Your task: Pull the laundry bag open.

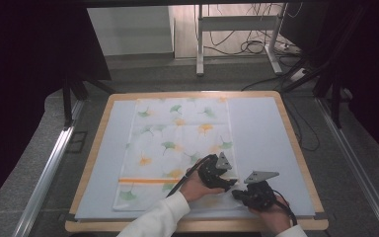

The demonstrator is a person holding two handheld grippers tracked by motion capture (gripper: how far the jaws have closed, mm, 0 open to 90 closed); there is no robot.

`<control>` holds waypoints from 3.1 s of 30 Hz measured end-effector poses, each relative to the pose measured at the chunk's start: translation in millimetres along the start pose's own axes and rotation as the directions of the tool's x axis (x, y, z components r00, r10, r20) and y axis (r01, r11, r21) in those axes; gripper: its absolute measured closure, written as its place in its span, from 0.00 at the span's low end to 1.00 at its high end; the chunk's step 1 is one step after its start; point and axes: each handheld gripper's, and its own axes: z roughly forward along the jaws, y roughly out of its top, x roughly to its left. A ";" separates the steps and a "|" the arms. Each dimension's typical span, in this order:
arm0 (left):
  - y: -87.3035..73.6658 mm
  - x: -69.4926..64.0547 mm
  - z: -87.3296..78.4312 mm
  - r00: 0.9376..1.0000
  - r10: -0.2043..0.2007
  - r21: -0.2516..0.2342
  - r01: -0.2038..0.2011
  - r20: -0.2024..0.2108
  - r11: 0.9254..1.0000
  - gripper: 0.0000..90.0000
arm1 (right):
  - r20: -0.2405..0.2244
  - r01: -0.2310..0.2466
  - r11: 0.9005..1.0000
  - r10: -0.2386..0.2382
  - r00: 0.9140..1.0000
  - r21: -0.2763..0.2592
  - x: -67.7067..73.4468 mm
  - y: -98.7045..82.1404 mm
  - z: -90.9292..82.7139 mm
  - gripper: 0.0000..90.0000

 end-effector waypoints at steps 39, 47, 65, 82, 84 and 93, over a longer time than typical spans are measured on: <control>-0.4 -3.2 1.9 0.992 0.115 0.052 -0.117 0.046 0.992 0.53 | 0.001 0.007 1.000 -0.007 1.000 0.008 -0.1 -0.7 0.9 0.98; 5.0 0.6 12.7 0.995 0.084 0.046 -0.087 0.061 0.995 0.55 | 0.000 0.001 1.000 -0.001 1.000 0.013 0.8 -1.0 1.5 0.98; 4.0 8.5 11.5 0.992 0.014 0.038 -0.019 0.126 0.999 0.82 | -0.004 0.003 1.000 -0.003 1.000 0.015 -0.2 -1.1 1.6 0.98; 5.0 2.9 8.0 0.994 0.074 0.051 -0.079 0.083 0.996 0.94 | -0.010 -0.002 1.000 0.003 1.000 0.014 -1.2 -0.9 2.2 0.98; 5.4 1.6 8.2 0.994 0.076 0.054 -0.080 0.075 0.995 0.94 | -0.010 -0.002 1.000 0.002 1.000 0.015 -1.6 -0.8 2.2 0.98; 5.4 -0.5 7.7 0.996 0.071 0.055 -0.074 0.058 0.996 0.94 | 0.018 -0.006 1.000 0.006 1.000 -0.014 -3.3 1.9 -0.6 0.99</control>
